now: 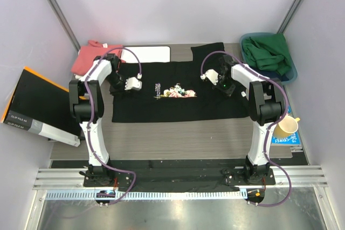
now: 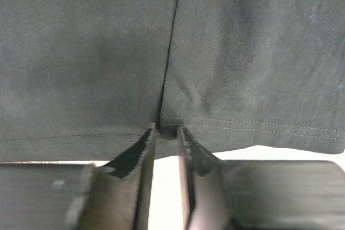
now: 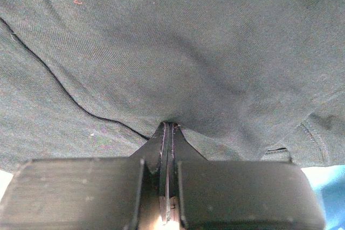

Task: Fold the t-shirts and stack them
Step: Fold the flattened tshirt in 1/3 of the way

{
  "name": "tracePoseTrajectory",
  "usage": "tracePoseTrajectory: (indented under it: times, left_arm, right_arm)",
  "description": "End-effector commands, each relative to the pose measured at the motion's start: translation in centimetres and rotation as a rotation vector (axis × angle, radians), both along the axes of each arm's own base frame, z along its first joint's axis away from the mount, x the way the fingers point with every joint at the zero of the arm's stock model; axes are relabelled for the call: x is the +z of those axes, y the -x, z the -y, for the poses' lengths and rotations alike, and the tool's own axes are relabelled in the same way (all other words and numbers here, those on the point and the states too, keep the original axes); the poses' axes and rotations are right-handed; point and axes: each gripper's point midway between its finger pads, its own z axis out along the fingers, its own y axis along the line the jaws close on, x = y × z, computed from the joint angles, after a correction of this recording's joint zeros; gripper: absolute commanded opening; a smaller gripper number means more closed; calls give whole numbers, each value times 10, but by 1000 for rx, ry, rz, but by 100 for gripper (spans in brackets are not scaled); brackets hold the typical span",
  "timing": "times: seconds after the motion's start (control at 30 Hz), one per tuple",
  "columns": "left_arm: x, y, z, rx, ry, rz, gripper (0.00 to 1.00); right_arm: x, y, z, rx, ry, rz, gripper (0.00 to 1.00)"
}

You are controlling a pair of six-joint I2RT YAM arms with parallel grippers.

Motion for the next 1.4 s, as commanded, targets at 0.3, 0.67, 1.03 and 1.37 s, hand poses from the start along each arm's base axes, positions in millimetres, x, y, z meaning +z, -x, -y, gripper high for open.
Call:
tracePoseTrajectory:
  times: [0.3,0.67,1.03,1.37]
  left_arm:
    - [1,9,-4,-3,-22,-54,0]
    - [16,12,-17,18,-68,-54,0]
    - [6,13,-37,7,-169,-57,0]
    - [7,2,-38,52,-176,0,32]
  right_arm:
    - [-16,1,-15,29,-38,-36,1]
    - [-19,0,-19,32,-45,-39,1]
    - [-19,3,-17,37,-38,-44,1]
    - [-16,5,-16,35,-29,-37,14]
